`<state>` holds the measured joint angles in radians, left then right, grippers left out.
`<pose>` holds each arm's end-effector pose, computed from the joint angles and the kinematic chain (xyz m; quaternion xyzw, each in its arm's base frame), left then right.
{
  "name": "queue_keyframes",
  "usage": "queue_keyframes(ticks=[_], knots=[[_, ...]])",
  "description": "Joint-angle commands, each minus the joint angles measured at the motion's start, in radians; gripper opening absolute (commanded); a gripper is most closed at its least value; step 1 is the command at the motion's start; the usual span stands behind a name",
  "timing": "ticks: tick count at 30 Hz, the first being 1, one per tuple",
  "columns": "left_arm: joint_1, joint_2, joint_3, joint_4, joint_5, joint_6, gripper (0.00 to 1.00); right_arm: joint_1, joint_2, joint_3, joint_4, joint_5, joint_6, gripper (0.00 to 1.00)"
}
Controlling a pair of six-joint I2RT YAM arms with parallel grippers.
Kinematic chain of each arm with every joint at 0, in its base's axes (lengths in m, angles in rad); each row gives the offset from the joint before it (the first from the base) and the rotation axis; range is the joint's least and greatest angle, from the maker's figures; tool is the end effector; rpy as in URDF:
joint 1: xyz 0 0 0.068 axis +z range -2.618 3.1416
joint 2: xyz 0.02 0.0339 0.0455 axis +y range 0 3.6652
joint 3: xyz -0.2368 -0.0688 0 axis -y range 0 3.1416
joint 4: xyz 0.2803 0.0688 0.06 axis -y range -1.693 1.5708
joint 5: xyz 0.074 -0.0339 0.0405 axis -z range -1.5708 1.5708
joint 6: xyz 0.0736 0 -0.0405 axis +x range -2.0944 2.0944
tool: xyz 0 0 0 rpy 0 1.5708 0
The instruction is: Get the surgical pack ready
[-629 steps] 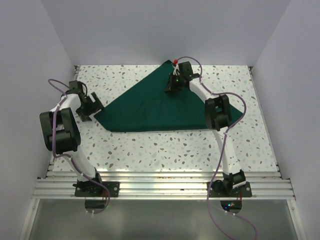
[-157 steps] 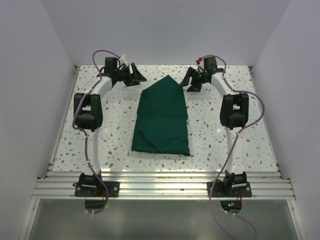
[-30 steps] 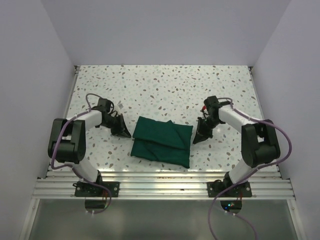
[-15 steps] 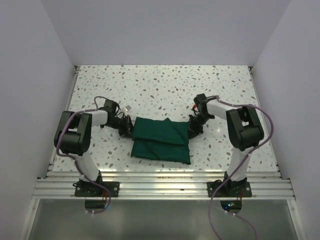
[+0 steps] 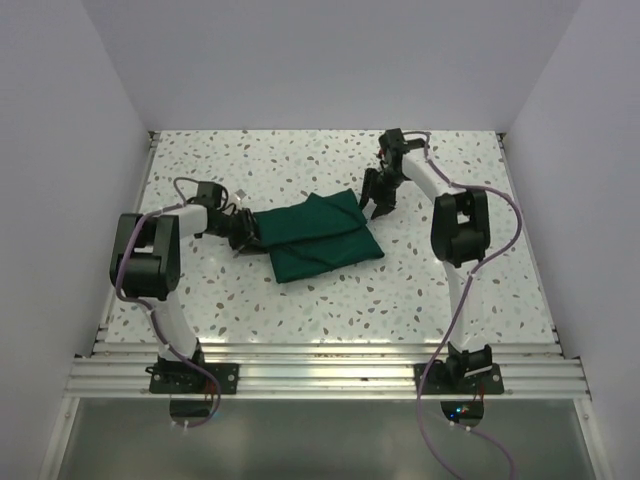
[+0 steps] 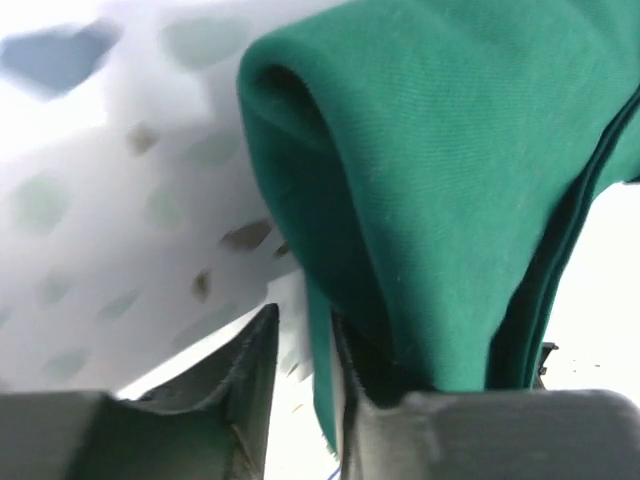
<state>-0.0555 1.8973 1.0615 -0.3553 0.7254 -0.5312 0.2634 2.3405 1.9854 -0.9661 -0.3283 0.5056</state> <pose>0.3730 -0.0696 0.0502 -0.1513 0.9081 -0.3846 0.0681 0.4804 0.1541 0.1031 0.0981 0.9742 0.1964 0.0530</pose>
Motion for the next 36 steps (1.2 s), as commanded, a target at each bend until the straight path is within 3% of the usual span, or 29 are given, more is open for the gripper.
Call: queue_keyframes(ticks=[1, 6, 9, 11, 14, 21, 24, 36], knots=[[0.034, -0.112, -0.037, -0.031, -0.009, 0.008, 0.33, 0.010, -0.043, 0.192, -0.181, 0.168, -0.076, 0.55], [0.054, -0.198, -0.084, -0.050, -0.040, 0.019, 0.40, 0.016, -0.098, 0.294, -0.079, 0.210, -0.099, 0.69], [0.054, -0.205, -0.089, -0.050, -0.040, 0.014, 0.41, 0.022, -0.081, 0.293, 0.059, 0.008, -0.111, 0.72], [0.054, -0.208, -0.092, -0.051, -0.041, 0.016, 0.42, 0.045, -0.050, 0.322, 0.108, -0.174, -0.130, 0.69], [0.054, -0.224, -0.113, -0.043, -0.041, 0.019, 0.43, 0.103, 0.012, 0.377, 0.167, -0.311, -0.190, 0.68], [0.054, -0.260, -0.204, -0.025, -0.018, 0.008, 0.47, 0.152, 0.103, 0.441, 0.296, -0.333, -0.190, 0.80], [0.054, -0.285, -0.228, -0.024, -0.023, 0.008, 0.48, 0.158, 0.152, 0.484, 0.284, -0.333, -0.208, 0.80], [0.105, -0.293, -0.230, -0.054, -0.024, 0.046, 0.49, 0.171, 0.143, 0.389, 0.236, -0.350, -0.279, 0.72]])
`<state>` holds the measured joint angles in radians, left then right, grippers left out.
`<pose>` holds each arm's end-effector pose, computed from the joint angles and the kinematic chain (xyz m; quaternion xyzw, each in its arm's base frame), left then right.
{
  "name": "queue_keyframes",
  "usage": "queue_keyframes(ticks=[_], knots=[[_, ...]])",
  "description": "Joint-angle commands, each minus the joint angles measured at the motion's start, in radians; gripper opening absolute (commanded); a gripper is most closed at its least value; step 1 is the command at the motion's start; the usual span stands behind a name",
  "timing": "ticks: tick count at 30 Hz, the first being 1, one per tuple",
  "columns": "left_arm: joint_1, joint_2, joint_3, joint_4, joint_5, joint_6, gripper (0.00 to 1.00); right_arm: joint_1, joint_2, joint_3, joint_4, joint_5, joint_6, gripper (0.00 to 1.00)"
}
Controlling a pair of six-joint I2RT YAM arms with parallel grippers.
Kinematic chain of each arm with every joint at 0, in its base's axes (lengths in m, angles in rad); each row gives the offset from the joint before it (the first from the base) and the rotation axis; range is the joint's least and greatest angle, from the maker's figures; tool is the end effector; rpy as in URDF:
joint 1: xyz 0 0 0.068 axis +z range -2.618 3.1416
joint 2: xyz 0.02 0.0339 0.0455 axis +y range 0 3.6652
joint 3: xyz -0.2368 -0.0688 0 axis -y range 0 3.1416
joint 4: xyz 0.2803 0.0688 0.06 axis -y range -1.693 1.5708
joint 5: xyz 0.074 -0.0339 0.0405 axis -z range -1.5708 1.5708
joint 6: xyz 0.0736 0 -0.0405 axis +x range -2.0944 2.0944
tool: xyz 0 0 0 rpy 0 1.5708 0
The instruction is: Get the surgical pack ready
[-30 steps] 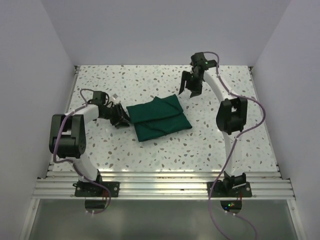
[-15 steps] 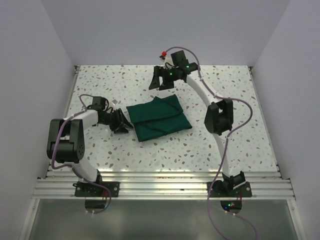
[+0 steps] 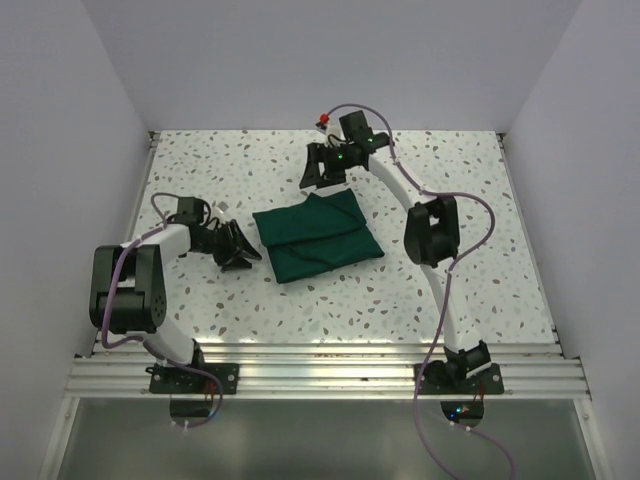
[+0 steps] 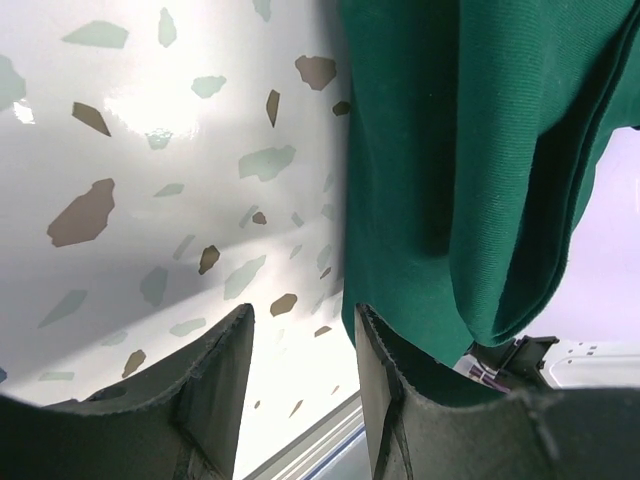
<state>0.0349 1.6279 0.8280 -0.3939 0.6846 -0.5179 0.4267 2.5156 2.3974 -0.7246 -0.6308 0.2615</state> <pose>0.3215 -0.0353 0.0689 -0.1920 0.9073 -0.3624 0.0925 0.5156 0.2821 0.1792 -0.1834 0.8762 0.3871 0.2208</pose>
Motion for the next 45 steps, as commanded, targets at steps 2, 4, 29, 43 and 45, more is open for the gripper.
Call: queue_keyframes(ticks=[2, 4, 29, 43, 45], knots=[[0.020, -0.025, 0.003, -0.016, 0.016, 0.036, 0.49, 0.011, -0.037, -0.040, -0.006, -0.044, -0.034, 0.70], [0.025, -0.017, 0.010, -0.017, 0.013, 0.041, 0.50, 0.011, -0.034, -0.047, -0.009, -0.050, -0.033, 0.70], [0.083, -0.007, 0.042, -0.048, 0.021, 0.093, 0.49, 0.021, -0.133, -0.070, -0.029, -0.096, 0.053, 0.07], [0.111, -0.008, 0.105, -0.094, 0.021, 0.122, 0.49, 0.107, -0.512, -0.548, -0.193, -0.061, 0.015, 0.00], [0.109, -0.011, 0.108, -0.095, 0.017, 0.113, 0.49, 0.110, -0.566, -0.602, -0.209, -0.038, 0.001, 0.00]])
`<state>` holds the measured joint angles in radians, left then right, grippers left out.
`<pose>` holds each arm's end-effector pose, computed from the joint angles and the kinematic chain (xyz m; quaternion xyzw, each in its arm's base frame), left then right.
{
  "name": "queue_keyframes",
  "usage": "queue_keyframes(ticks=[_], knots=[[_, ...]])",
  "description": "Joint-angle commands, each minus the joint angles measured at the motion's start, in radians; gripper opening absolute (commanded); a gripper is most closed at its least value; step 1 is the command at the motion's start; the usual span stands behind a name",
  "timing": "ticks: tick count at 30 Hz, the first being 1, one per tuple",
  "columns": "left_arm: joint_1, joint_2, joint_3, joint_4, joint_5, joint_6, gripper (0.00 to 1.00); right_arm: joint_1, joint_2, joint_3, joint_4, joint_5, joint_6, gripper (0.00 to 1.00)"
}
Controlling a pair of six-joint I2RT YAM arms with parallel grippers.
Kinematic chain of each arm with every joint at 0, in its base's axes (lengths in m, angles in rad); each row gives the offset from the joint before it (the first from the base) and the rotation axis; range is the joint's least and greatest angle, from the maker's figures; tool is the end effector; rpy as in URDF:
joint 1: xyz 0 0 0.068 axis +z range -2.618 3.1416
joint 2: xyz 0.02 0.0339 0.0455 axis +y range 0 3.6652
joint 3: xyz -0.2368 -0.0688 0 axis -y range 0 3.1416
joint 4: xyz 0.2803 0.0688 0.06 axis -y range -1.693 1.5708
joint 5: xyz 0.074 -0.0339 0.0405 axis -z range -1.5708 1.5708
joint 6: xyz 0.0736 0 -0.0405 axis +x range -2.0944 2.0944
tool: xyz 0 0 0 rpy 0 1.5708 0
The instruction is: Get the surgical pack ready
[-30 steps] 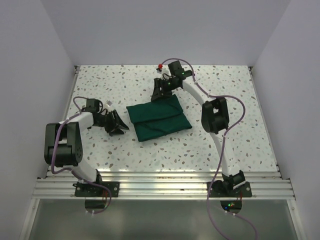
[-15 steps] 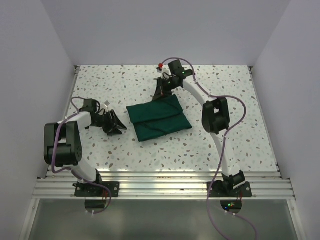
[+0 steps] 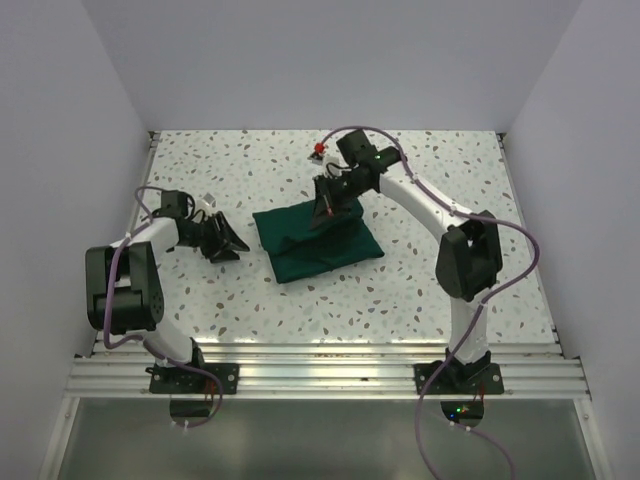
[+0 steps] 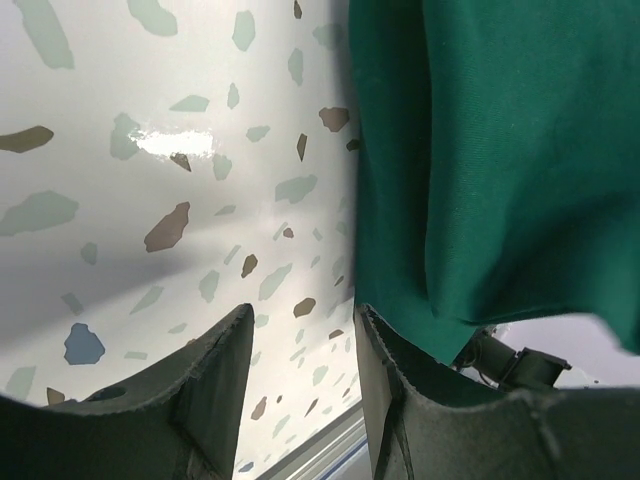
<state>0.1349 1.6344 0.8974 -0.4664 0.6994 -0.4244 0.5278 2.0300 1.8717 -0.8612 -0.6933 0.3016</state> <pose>0.3331 -0.0026 0.0842 -0.1948 0.9051 -0.3581 0.1212 0.3907 0.2822 0.2296 -0.1940 0.8888 0.4024 0.1026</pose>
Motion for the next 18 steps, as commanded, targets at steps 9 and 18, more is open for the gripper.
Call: queue_keyframes(ticks=[9, 18], knots=[[0.009, -0.117, 0.090, -0.043, -0.087, 0.045, 0.48, 0.011, -0.235, -0.413, -0.002, 0.021, -0.025, 0.00], [-0.012, -0.160, 0.120, -0.017, -0.067, 0.026, 0.49, 0.012, -0.289, -0.546, 0.004, 0.018, -0.058, 0.00]])
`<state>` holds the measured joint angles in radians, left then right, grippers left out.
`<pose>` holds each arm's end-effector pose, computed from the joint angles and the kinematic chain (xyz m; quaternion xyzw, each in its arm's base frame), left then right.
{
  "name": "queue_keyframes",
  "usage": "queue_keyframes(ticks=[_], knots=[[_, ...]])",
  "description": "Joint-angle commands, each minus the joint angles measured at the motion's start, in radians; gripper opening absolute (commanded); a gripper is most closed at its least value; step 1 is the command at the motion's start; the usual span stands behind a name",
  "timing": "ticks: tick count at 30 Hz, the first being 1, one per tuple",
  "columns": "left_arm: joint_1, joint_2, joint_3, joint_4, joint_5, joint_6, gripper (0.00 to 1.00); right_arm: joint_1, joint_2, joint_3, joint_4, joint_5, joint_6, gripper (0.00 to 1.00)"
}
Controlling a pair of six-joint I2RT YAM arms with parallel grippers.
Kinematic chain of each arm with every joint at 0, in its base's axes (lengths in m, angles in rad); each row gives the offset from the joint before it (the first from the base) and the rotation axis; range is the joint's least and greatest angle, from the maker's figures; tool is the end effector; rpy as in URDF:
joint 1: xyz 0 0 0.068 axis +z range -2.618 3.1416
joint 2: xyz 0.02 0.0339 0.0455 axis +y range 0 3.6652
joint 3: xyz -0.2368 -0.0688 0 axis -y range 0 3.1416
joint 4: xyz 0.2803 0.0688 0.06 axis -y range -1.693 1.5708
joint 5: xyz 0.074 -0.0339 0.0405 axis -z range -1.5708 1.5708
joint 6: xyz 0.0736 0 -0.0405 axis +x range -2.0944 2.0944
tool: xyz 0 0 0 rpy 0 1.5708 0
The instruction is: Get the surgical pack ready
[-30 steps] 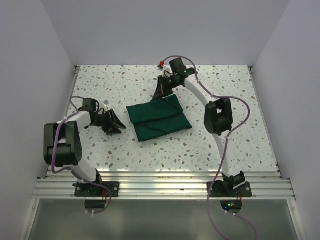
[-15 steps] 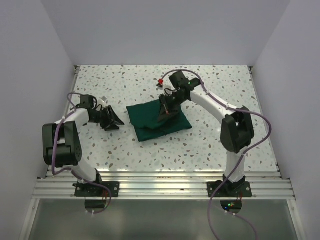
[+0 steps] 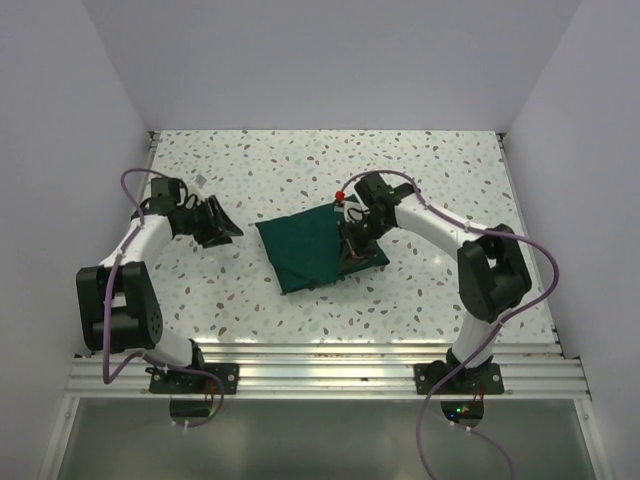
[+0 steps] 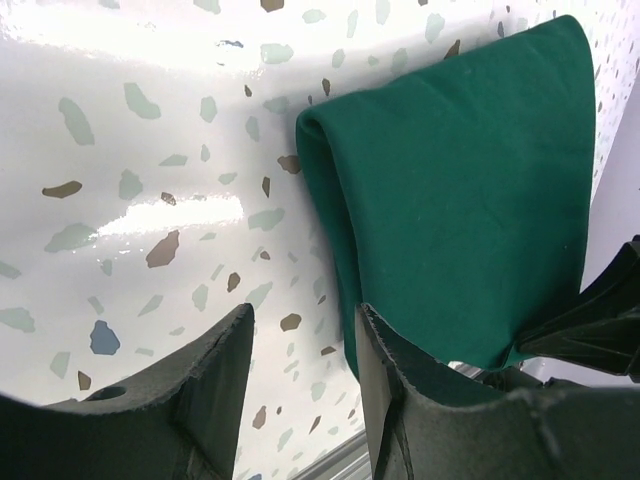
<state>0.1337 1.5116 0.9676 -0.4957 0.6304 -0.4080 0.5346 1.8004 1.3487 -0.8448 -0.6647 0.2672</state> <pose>0.3472 0.0029 0.1411 -0.1671 0.9057 -0.3304 0.2063 0.3107 0.2368 0.1487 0.1690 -0.9221 -0.3480 0.0071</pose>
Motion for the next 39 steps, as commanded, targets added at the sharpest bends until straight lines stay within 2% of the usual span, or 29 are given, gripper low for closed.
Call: queue_keyframes(ticks=[1, 7, 8, 9, 10, 12, 16, 18, 19, 23, 26, 31, 36, 39], knots=[[-0.016, -0.040, 0.063, 0.014, 0.003, 0.008, 0.49, 0.004, -0.061, -0.039, -0.005, -0.013, -0.028, 0.00], [-0.123, -0.042, 0.123, 0.019, 0.017, 0.024, 0.49, 0.008, -0.075, -0.106, 0.007, -0.047, -0.051, 0.01], [-0.126, -0.041, 0.129, 0.019, 0.017, 0.032, 0.50, 0.008, -0.081, -0.117, 0.009, -0.047, -0.052, 0.06], [-0.158, -0.041, 0.135, 0.019, 0.022, 0.035, 0.50, 0.010, -0.093, -0.137, 0.013, -0.046, -0.051, 0.18], [-0.180, -0.039, 0.141, 0.026, 0.032, 0.035, 0.50, 0.013, -0.099, -0.147, 0.013, -0.042, -0.048, 0.24], [-0.197, -0.036, 0.151, 0.043, 0.052, 0.037, 0.51, 0.016, -0.119, -0.180, 0.018, -0.039, -0.045, 0.28], [-0.244, -0.042, 0.174, 0.071, 0.064, 0.061, 0.56, 0.016, -0.194, -0.229, 0.019, -0.023, -0.020, 0.46], [-0.262, -0.053, 0.181, 0.077, 0.062, 0.080, 0.57, 0.012, -0.228, -0.240, 0.023, 0.002, 0.021, 0.50], [-0.285, -0.057, 0.183, 0.083, 0.052, 0.084, 0.58, 0.005, -0.274, -0.244, 0.027, 0.038, 0.044, 0.59], [-0.339, -0.097, 0.177, 0.126, 0.022, 0.086, 0.65, -0.039, -0.341, -0.261, 0.102, 0.085, 0.261, 0.78], [-0.396, -0.087, 0.201, 0.118, -0.011, 0.109, 0.67, -0.047, -0.339, -0.252, 0.158, 0.089, 0.369, 0.79], [-0.538, -0.057, 0.256, 0.101, -0.095, 0.149, 0.66, -0.080, -0.375, -0.194, 0.076, 0.226, 0.415, 0.81], [-0.695, -0.014, 0.279, 0.045, -0.233, 0.258, 0.67, -0.264, -0.571, -0.322, 0.033, 0.174, 0.466, 0.85], [-0.778, -0.013, 0.228, 0.045, -0.291, 0.320, 0.68, -0.301, -0.660, -0.390, -0.010, 0.160, 0.429, 0.92]])
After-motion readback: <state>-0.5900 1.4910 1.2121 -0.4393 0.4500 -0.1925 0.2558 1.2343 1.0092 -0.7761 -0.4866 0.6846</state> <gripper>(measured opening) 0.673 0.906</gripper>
